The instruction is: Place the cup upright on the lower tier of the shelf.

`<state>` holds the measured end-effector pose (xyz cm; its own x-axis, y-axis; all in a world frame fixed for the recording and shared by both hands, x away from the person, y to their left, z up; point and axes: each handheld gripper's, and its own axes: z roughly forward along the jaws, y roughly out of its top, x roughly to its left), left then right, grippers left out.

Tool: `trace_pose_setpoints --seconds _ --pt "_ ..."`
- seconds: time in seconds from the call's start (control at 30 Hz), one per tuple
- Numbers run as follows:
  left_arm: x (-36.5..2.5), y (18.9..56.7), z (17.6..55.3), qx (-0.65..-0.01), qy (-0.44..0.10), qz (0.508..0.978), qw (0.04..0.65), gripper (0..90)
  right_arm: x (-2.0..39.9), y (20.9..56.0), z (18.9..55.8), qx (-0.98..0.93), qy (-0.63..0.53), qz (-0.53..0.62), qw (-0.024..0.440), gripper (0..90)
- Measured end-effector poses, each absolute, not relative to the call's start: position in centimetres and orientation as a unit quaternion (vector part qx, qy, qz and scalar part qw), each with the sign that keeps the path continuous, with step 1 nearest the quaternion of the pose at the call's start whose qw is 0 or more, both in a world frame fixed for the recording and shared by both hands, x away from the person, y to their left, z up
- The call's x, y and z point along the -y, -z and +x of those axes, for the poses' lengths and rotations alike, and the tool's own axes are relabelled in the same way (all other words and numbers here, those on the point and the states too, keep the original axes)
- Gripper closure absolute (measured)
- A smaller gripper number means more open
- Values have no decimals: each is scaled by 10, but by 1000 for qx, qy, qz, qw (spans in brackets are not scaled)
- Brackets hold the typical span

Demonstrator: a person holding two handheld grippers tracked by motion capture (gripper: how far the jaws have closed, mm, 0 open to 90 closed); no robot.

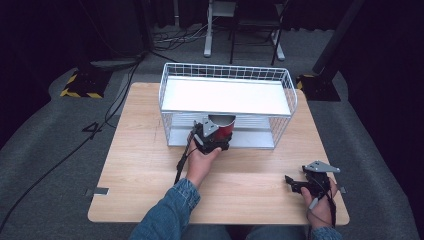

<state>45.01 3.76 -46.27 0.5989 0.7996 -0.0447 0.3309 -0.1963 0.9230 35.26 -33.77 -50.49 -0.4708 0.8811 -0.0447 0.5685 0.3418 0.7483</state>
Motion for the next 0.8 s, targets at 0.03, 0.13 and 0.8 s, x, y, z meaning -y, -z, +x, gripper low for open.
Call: trace_pose_setpoints --seconds 0.03,0.13,0.8 --pt "-36 464 453 -383 -234 737 505 159 338 505 353 -787 -342 461 228 163" --pt "-33 466 458 -386 -237 734 506 159 338 505 353 -787 -342 460 227 163" --pt "-31 488 483 -413 -237 735 483 156 337 505 352 -790 -343 456 227 163"
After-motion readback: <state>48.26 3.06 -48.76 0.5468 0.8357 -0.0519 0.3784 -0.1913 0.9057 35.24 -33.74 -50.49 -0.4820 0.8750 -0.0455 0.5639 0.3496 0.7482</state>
